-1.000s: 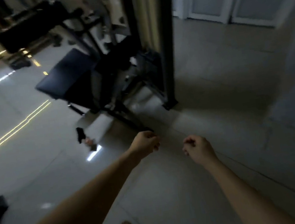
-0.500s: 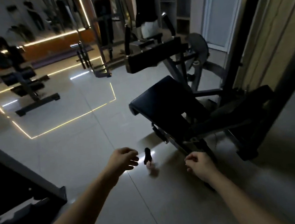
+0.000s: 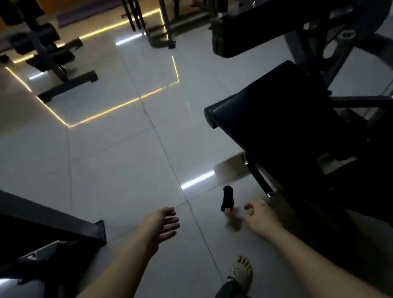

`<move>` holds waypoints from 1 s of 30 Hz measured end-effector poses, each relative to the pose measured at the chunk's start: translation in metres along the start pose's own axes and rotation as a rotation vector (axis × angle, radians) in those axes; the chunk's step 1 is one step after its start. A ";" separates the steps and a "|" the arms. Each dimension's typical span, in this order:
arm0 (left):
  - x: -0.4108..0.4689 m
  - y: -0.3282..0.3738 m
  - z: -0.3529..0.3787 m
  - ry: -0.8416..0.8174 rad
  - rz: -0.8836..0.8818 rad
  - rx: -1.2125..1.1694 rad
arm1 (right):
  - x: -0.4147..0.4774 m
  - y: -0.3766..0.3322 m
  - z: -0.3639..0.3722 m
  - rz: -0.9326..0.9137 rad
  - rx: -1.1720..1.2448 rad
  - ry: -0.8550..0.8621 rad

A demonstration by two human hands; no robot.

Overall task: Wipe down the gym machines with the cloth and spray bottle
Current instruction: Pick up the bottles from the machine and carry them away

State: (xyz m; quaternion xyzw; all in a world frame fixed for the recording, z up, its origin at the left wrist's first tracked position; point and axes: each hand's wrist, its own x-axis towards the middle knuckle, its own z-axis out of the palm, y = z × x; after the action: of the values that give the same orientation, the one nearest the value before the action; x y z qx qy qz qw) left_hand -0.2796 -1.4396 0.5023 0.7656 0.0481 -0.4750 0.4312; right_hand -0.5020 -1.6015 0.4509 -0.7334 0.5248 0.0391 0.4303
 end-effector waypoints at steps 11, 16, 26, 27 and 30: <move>0.307 -0.014 0.145 -0.121 0.036 0.483 | 0.276 0.056 0.113 0.120 -0.121 -0.222; 0.444 -0.064 0.216 -0.173 0.094 0.801 | 0.395 0.121 0.195 0.252 0.081 -0.222; 0.578 -0.141 0.300 -0.247 0.096 0.784 | 0.487 0.196 0.282 0.482 0.594 -0.175; 0.581 -0.144 0.301 -0.247 0.151 0.869 | 0.485 0.201 0.286 0.512 0.656 -0.163; 0.577 -0.143 0.288 -0.250 0.244 1.022 | 0.470 0.202 0.285 0.543 0.757 -0.166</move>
State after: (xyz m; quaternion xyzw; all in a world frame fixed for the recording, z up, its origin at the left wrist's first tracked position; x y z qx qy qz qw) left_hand -0.2323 -1.7474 -0.0800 0.8154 -0.3299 -0.4720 0.0583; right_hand -0.3422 -1.7721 -0.0862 -0.3558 0.6388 0.0147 0.6820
